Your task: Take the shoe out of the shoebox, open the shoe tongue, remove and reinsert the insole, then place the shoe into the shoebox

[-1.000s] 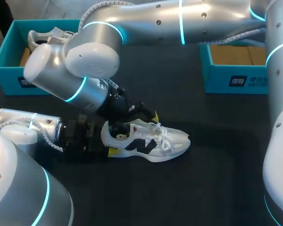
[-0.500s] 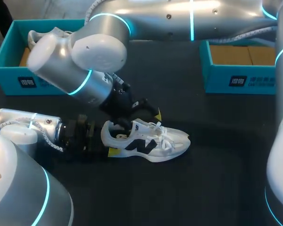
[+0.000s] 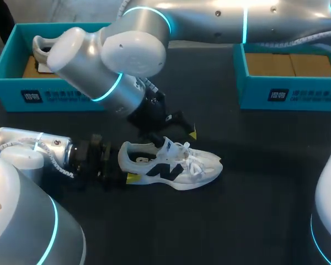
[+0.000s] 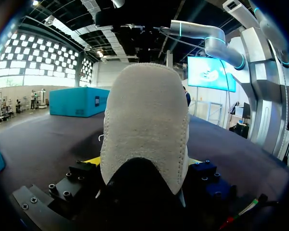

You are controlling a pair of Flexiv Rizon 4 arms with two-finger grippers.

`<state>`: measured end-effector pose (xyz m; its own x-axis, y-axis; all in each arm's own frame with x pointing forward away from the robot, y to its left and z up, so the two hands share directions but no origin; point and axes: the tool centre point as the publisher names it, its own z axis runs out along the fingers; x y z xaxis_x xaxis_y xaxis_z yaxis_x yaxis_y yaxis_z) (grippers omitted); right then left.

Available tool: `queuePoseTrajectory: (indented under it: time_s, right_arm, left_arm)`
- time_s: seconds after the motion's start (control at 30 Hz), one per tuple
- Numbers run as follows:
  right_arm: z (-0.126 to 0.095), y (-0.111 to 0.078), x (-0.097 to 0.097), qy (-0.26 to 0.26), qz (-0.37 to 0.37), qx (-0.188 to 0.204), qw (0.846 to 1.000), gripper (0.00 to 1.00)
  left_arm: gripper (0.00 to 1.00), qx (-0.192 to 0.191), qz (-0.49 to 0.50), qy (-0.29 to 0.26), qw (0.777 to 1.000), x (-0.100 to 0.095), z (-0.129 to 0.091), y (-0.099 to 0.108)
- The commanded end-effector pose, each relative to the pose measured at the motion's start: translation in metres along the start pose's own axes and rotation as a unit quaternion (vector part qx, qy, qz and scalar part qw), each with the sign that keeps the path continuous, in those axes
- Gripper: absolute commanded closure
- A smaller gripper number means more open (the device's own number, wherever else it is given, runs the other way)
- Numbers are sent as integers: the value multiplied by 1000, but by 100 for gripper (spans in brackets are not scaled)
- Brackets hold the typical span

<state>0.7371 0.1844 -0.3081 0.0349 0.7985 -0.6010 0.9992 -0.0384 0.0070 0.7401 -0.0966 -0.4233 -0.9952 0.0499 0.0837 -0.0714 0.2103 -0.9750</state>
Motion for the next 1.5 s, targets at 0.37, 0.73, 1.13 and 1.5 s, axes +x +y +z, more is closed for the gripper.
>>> queuePoseTrajectory:
  time_s: [0.37,0.73,1.13,1.5]
  right_arm:
    - [7,-14,10,40,-4,19,999,57]
    - [-6,-19,17,59,14,18,998,51]
    - [-4,-23,26,69,39,22,997,60]
    - [-13,-20,22,92,18,25,995,100]
  left_arm:
    - [100,0,0,-2,1000,2,4,5]
    - [100,0,0,-2,1000,2,4,5]
    - [100,0,0,-2,1000,2,4,5]
    - [100,0,0,-2,1000,2,4,5]
